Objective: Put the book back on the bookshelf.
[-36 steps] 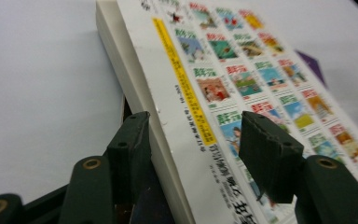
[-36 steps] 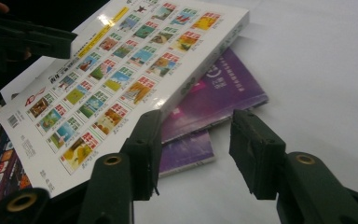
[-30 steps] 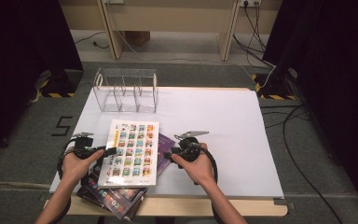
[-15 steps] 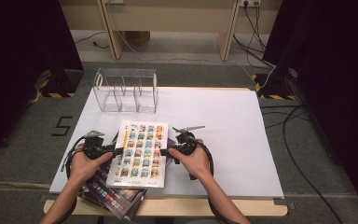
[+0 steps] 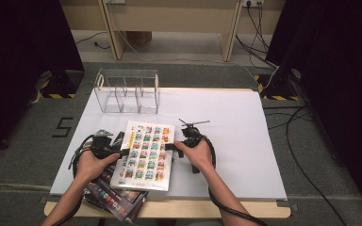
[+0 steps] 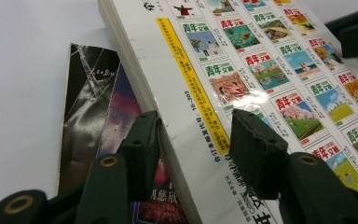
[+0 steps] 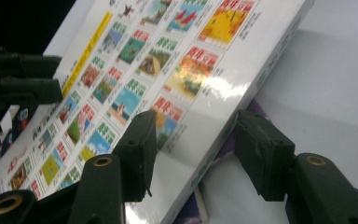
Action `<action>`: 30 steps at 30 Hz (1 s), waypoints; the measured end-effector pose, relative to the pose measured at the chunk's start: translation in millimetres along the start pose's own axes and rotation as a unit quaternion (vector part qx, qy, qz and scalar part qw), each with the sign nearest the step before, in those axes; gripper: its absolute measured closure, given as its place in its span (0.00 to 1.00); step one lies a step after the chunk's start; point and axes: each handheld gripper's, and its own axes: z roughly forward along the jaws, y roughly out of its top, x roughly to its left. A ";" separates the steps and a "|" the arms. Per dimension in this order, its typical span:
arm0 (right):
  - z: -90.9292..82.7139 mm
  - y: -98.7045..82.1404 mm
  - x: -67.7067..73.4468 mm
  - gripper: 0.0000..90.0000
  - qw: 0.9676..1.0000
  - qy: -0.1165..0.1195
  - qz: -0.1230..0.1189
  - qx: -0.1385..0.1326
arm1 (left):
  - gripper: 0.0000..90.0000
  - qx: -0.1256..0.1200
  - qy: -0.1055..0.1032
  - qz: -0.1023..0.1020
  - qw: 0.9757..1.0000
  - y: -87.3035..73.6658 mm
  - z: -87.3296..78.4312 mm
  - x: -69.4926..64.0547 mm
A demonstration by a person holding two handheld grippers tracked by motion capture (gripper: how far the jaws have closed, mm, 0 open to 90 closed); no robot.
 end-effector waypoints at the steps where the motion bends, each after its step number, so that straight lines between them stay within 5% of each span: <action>1: 0.8 2.5 -2.2 0.53 1.000 -0.001 0.009 -0.003 | 0.56 0.000 -0.001 -0.004 1.000 -0.1 0.5 0.4; 9: 9.1 16.0 -10.1 0.49 1.000 -0.007 0.016 -0.008 | 0.54 -0.004 -0.004 -0.019 1.000 -1.0 1.9 1.4; 12: 20.3 19.9 -18.4 0.43 0.999 0.007 0.034 -0.005 | 0.54 -0.004 -0.003 -0.019 1.000 -0.9 1.8 1.1; 14: 27.2 23.9 -26.2 0.43 0.997 0.040 0.064 -0.002 | 0.54 -0.005 -0.004 -0.019 1.000 -1.1 1.8 1.4; 19: 29.2 30.6 -32.6 0.47 0.996 0.052 0.077 0.006 | 0.54 0.001 -0.005 -0.014 1.000 0.5 1.8 1.3; 24: 29.0 30.3 -33.7 0.50 0.996 0.054 0.074 -0.002 | 0.54 0.003 -0.001 -0.009 1.000 1.4 2.0 0.7; 30: 24.1 33.3 -22.7 0.51 0.999 0.024 0.047 -0.005 | 0.52 0.005 0.006 0.001 1.000 3.1 2.4 -1.3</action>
